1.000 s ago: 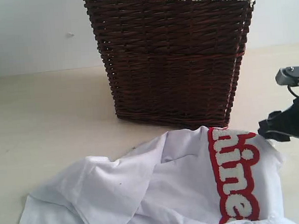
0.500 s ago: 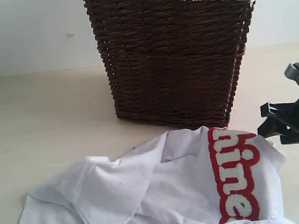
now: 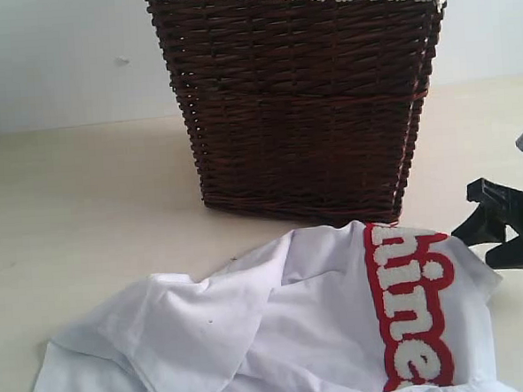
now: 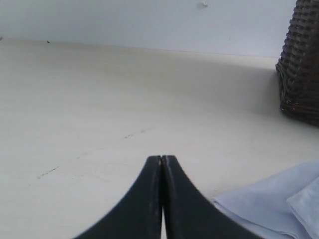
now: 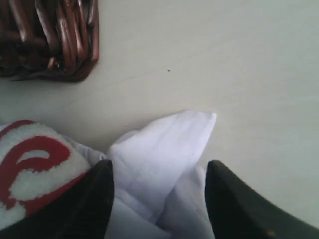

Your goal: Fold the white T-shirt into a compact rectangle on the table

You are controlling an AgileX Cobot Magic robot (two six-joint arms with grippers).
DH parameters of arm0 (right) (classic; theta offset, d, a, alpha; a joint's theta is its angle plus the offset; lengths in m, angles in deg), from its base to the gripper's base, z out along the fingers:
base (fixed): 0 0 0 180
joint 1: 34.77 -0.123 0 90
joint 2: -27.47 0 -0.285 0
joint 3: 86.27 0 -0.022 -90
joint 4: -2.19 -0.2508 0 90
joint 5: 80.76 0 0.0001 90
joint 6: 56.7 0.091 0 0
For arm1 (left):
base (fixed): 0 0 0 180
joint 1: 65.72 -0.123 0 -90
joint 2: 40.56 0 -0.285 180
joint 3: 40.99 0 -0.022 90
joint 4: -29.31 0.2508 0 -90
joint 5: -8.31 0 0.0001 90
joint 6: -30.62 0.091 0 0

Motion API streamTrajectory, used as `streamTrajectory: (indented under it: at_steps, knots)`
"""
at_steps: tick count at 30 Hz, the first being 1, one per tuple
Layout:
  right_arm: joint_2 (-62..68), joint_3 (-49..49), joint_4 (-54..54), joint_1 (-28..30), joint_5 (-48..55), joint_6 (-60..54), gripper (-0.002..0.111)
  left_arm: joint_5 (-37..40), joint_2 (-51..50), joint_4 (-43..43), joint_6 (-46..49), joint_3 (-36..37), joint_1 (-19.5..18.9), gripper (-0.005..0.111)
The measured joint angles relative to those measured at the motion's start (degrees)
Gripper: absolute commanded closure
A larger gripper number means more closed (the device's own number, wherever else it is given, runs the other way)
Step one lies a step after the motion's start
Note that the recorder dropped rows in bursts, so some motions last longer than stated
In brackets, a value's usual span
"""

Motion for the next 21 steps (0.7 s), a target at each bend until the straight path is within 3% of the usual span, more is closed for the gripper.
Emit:
streamTrajectory:
  at_steps: [7, 10, 21]
  knots:
    - [1.8, 0.0, -3.3, 0.0, 0.1, -2.5, 0.094, 0.0, 0.0, 0.0, 0.0, 0.0, 0.0, 0.107]
    - [1.8, 0.0, -4.9, 0.0, 0.1, -3.1, 0.105, 0.0, 0.0, 0.0, 0.0, 0.0, 0.0, 0.107]
    - [-1.0, -0.3, -9.0, 0.0, -2.0, -8.4, 0.108, 0.0, 0.0, 0.0, 0.0, 0.0, 0.0, 0.107]
